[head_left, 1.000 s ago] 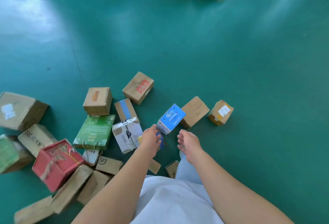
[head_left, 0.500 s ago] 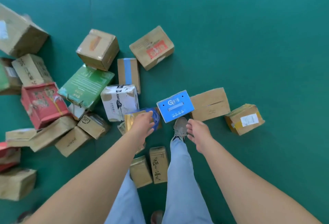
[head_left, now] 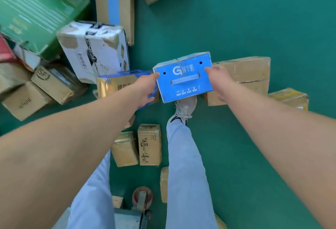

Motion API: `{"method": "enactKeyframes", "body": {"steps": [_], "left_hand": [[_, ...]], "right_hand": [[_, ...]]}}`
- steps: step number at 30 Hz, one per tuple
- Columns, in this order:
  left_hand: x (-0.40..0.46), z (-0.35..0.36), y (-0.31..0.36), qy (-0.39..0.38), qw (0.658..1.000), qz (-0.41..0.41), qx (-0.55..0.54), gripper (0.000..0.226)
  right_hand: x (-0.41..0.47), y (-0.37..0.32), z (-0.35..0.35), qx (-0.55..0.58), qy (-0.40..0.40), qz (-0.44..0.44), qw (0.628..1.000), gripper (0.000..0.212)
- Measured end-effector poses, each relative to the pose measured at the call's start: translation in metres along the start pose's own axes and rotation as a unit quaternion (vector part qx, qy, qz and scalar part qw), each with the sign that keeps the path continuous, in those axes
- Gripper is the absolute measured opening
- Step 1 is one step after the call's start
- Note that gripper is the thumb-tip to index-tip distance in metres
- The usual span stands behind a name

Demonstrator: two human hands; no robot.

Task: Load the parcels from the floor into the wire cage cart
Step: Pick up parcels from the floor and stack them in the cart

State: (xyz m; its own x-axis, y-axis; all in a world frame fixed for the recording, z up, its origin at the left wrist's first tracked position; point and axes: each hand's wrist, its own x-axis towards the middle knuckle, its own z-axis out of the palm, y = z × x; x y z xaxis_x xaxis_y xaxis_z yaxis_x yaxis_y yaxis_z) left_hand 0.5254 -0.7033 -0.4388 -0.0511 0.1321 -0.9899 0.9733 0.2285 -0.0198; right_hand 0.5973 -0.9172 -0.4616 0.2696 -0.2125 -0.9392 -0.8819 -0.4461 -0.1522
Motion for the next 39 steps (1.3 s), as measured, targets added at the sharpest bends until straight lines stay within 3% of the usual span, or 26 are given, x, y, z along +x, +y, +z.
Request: {"method": "enactKeyframes", "body": {"steps": [4,8,9,11,13,16,18,21,29,34,39], "left_hand": [[0.039,0.012,-0.002,-0.008,1.000,0.000,0.000,0.070],[0.044,0.019,-0.002,-0.027,0.999,0.000,-0.021,0.052],[0.043,0.018,-0.005,-0.024,0.999,0.005,-0.021,0.057],[0.048,0.013,-0.015,-0.016,0.998,0.001,-0.054,0.097],[0.062,0.003,-0.032,0.000,0.997,-0.002,-0.083,0.123],[0.003,-0.014,-0.040,0.007,0.994,-0.019,-0.103,0.127],[-0.042,-0.031,-0.046,0.001,0.993,-0.005,-0.115,0.110],[-0.072,-0.060,-0.066,0.001,0.992,0.005,-0.122,0.083],[-0.244,-0.203,-0.118,-0.004,0.982,0.035,-0.186,0.041],[-0.328,-0.270,-0.156,-0.018,0.936,0.071,-0.344,0.075],[-0.386,-0.311,-0.202,-0.016,0.879,0.135,-0.457,0.121]], "right_hand": [[0.030,0.003,0.014,-0.025,0.016,-0.014,0.999,0.076],[0.047,0.021,0.029,0.002,0.006,0.000,1.000,0.115],[0.048,0.030,0.032,0.013,0.012,0.001,1.000,0.121],[0.012,0.029,0.037,0.027,0.037,0.022,0.999,0.128],[-0.022,0.034,0.043,0.038,0.062,0.027,0.997,0.114],[-0.066,0.052,0.044,0.080,0.101,0.018,0.992,0.085],[-0.099,0.058,0.049,0.106,0.121,0.016,0.987,0.082],[-0.152,0.057,0.064,0.087,0.135,0.003,0.987,0.095],[-0.350,0.014,0.120,0.040,0.055,-0.091,0.994,0.088],[-0.445,-0.010,0.148,0.041,-0.020,-0.134,0.990,0.106],[-0.527,-0.044,0.177,0.049,-0.116,-0.204,0.971,0.088]]}}
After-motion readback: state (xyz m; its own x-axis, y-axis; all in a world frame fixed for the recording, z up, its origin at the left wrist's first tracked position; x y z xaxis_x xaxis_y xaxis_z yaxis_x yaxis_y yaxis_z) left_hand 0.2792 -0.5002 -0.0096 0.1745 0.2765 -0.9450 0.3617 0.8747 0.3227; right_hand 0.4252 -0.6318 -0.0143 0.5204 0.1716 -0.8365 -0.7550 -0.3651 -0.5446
